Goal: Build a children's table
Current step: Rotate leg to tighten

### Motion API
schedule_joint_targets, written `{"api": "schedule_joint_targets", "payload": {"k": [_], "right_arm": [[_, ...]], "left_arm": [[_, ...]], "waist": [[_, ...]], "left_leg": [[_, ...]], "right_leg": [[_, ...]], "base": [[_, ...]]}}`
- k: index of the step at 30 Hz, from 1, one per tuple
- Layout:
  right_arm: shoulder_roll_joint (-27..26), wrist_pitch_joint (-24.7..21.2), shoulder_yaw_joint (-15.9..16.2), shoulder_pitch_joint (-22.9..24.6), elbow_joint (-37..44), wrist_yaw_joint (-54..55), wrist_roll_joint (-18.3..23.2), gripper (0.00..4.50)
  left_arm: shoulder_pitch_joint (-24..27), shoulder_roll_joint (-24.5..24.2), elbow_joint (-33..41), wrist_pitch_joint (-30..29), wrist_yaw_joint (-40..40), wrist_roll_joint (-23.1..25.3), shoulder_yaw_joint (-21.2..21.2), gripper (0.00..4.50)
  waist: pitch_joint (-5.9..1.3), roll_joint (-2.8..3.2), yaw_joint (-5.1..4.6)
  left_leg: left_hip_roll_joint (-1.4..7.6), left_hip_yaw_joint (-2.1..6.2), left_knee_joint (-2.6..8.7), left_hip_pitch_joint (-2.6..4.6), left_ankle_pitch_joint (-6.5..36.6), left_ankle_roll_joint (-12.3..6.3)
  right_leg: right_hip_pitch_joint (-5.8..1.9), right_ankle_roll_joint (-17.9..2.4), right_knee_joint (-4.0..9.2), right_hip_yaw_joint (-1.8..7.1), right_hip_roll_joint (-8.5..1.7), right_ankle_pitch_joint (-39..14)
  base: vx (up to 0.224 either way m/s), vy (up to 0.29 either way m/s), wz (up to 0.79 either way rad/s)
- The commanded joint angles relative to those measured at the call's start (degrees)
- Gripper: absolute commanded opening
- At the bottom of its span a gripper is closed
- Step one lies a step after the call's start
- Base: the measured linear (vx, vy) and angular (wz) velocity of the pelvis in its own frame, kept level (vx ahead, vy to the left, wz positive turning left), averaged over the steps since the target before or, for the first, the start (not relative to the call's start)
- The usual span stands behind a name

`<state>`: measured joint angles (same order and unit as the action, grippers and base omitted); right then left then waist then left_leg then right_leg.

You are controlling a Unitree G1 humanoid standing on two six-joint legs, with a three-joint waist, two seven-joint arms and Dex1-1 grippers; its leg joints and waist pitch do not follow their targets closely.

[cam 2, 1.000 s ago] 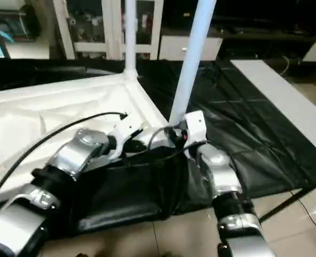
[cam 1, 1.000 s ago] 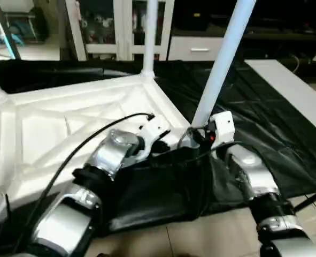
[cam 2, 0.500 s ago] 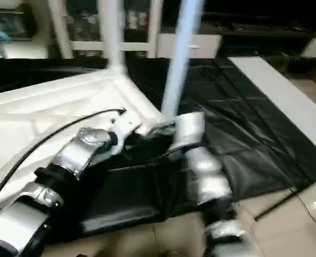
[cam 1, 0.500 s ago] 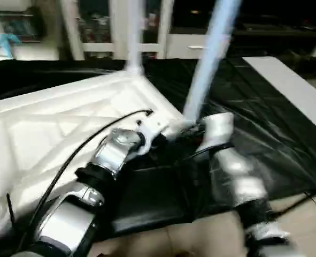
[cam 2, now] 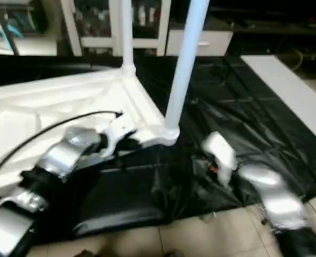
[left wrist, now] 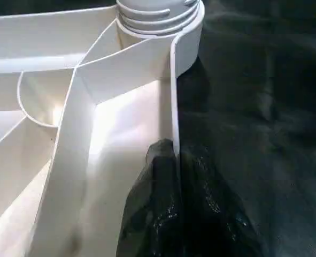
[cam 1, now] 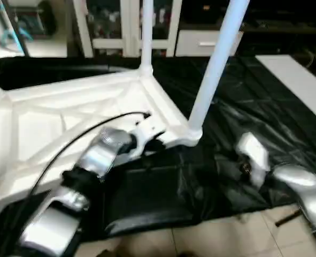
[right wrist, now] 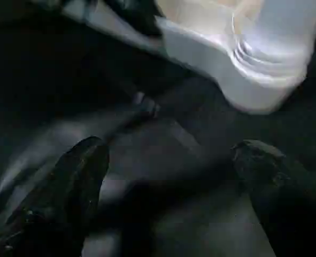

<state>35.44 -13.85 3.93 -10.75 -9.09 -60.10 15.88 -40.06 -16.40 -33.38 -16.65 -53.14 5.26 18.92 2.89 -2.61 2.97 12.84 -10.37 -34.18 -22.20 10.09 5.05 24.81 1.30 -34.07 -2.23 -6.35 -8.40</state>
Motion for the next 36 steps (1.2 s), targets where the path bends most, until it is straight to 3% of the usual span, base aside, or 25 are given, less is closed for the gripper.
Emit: {"api": "schedule_joint_targets", "payload": {"k": [1,3,7,9,11,13,21,24,26,31,32,36], "right_arm": [[-0.2,0.0,-1.8,-1.0,1.3,0.1,1.3,4.36],[-0.3,0.2,-2.2,-1.3,0.9,0.3,1.5,4.46],[0.3,-1.5,-2.3,-2.3,1.6,-3.3,3.8,4.46],[0.5,-1.5,-1.3,-3.1,1.2,-4.5,3.7,4.46],[0.4,-0.8,-0.3,-4.4,-0.3,-5.1,2.5,4.46],[0.2,0.3,0.6,-5.7,-1.8,-5.9,1.6,4.46],[-1.7,2.6,3.9,-11.2,-9.4,-10.7,0.1,4.46],[-3.5,5.9,5.2,-14.2,-14.6,-10.5,-2.0,4.11],[-4.1,6.9,5.5,-15.4,-16.6,-10.6,-2.5,3.99],[-5.7,9.7,6.3,-17.9,-22.0,-11.0,-3.9,3.63],[-6.2,10.5,6.3,-18.5,-23.5,-11.2,-4.2,3.37],[-6.5,12.1,6.9,-18.9,-25.2,-12.3,-4.8,3.19]], "left_arm": [[1.1,-0.3,1.8,1.5,-4.4,-0.8,2.0,0.0],[1.6,-0.8,2.6,1.3,-6.2,-1.5,2.2,0.0],[3.1,-3.7,5.9,2.9,-15.7,-3.8,4.1,0.0],[3.7,-4.6,7.1,3.5,-19.4,-4.5,5.1,0.0],[4.0,-4.7,7.9,2.4,-20.4,-5.0,5.3,0.0],[4.0,-4.5,8.0,2.2,-20.2,-4.7,5.5,0.0],[4.6,-5.1,9.0,2.8,-21.1,-4.3,5.8,0.0],[4.3,-5.3,8.5,3.1,-21.1,-4.2,5.8,0.0],[4.2,-5.3,8.4,3.1,-21.0,-4.2,5.8,0.0],[4.0,-5.3,7.8,3.4,-20.9,-4.0,6.1,0.0],[4.0,-5.2,7.7,3.4,-20.9,-4.0,6.1,0.0],[4.0,-5.3,7.5,3.5,-20.9,-3.9,6.2,0.0]], "waist": [[-3.67,-0.28,-0.02],[-3.78,-0.31,-0.33],[-3.81,-0.1,-0.18],[-3.91,-0.48,0.16],[-3.96,-0.52,0.76],[-4.02,-0.55,0.85],[-4.15,-0.72,1.13],[-4.25,-0.88,1.01],[-4.21,-0.81,0.99],[-4.39,-0.43,1.25],[-4.47,-0.56,1.08],[-4.33,-0.53,1.11]], "left_leg": [[-0.34,-0.5,4.38,0.3,16.9,-2.93],[-0.27,-0.5,4.36,0.74,18.1,-2.26],[-0.04,-0.61,4.39,1.01,18.2,-2.53],[0.04,-0.68,4.34,1.05,16.9,-2.71],[0.15,-0.87,4.18,1.38,15.2,-2.87],[0.11,-0.8,4.24,0.98,13.6,-2.92],[-0.03,-1.02,3.88,1.03,12.2,-3.35],[-0.14,-1.05,3.77,0.94,11.0,-3.32],[-0.11,-1.09,3.77,1.04,11.7,-3.12],[-0.15,-1.12,3.65,1.14,10.1,-3.54],[-0.19,-1.17,3.56,1.09,10.2,-3.64],[-0.13,-1.09,3.68,1.16,12.0,-3.19]], "right_leg": [[-3.26,-9.1,4.32,0.55,-0.6,-20.7],[-2.86,-9.0,4.57,0.53,-0.51,-21.6],[-2.63,-10.9,4.22,0.68,-0.32,-18.3],[-2.73,-11.6,3.89,0.69,-0.37,-16.3],[-2.58,-12.4,3.47,0.76,-0.45,-14.4],[-2.96,-12.7,3.07,0.68,-0.47,-12.8],[-3.1,-12.9,2.94,0.73,-0.63,-12.0],[-3.14,-13.3,2.71,0.69,-0.55,-11.0],[-3.07,-13.3,2.84,0.68,-0.57,-11.9],[-3.27,-14.2,2.39,0.7,-0.44,-8.5],[-3.25,-14.5,2.34,0.69,-0.43,-8.3],[-3.3,-14.2,2.59,0.69,-0.44,-10.3]], "base": [[0.0,0.0,0.0],[0.0,0.0,0.0],[0.0,0.0,0.0],[0.0,0.0,0.0],[0.0,0.0,0.0],[0.0,0.0,0.0],[0.0,0.0,0.0],[0.0,0.0,0.0],[0.0,0.0,0.0],[0.0,0.0,0.0],[0.0,0.0,0.0],[0.0,0.0,0.0]]}}
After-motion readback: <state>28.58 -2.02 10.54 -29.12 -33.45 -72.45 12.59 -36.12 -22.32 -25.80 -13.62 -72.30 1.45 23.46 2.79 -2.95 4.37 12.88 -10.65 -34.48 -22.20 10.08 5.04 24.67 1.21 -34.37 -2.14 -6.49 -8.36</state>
